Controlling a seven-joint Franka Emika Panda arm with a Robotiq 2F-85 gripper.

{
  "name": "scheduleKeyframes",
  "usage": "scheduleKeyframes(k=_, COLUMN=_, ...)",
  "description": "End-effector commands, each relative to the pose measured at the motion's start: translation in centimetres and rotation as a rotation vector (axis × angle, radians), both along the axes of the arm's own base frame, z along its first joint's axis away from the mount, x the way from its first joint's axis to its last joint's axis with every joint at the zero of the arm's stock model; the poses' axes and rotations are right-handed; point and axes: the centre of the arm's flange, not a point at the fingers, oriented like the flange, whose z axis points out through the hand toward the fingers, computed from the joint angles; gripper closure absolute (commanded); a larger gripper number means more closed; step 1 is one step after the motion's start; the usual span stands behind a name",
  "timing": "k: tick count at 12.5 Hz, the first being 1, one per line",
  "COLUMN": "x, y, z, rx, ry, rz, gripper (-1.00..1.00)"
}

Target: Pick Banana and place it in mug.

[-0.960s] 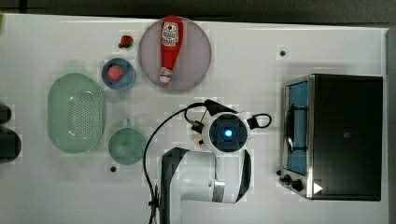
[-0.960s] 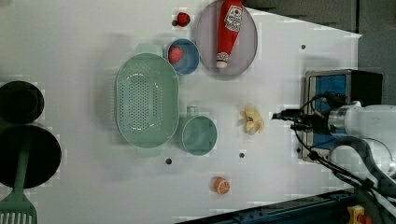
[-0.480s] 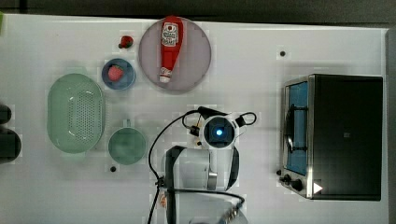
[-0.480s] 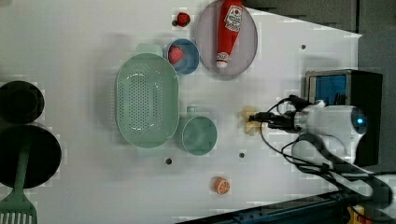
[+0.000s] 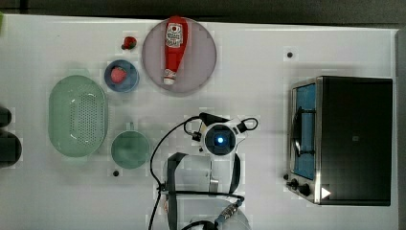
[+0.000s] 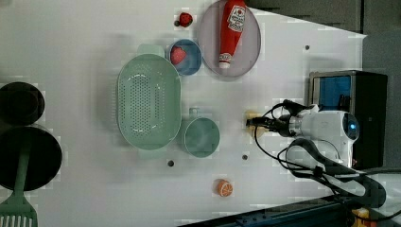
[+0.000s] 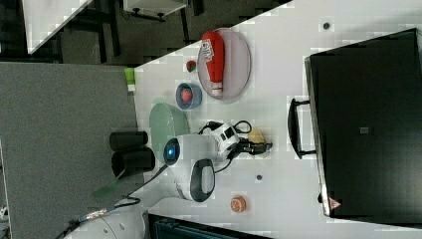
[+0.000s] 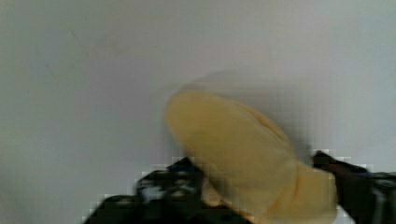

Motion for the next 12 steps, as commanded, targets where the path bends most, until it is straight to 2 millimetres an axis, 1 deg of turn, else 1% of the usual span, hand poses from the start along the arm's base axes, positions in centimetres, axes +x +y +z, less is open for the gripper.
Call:
scheduleKeyframes(k=1, x=0.7, y=-0.1, z=1.3, rx=0.003, ry=-0.024, rz=0.034, gripper=0.04)
scheduleKeyframes(k=3, x=1.3, y=-0.2, z=2.4, rx=0.001, ry=-0.047, rz=0.032, gripper=0.45)
scheduleKeyframes(k=4, x=1.6, y=-0.3, z=3.3, rx=0.000, ry=-0.062, rz=0.031, gripper=0.45)
scheduleKeyframes(k=6, x=2.2, y=-0.5, z=6.2, rx=-0.001, ry=-0.096, rz=0.027, gripper=0.46)
scheduleKeyframes(k=8, x=2.3, y=-0.7, z=10.0, rx=0.002, ry=-0.086, rz=0.022, gripper=0.46)
scheduleKeyframes(k=9, x=2.3, y=-0.7, z=12.4, rx=0.005, ry=-0.081, rz=0.019, gripper=0.45)
scheduleKeyframes(k=12, x=2.1, y=-0.6, z=20.6, rx=0.012, ry=-0.091, rz=0.019, gripper=0.45)
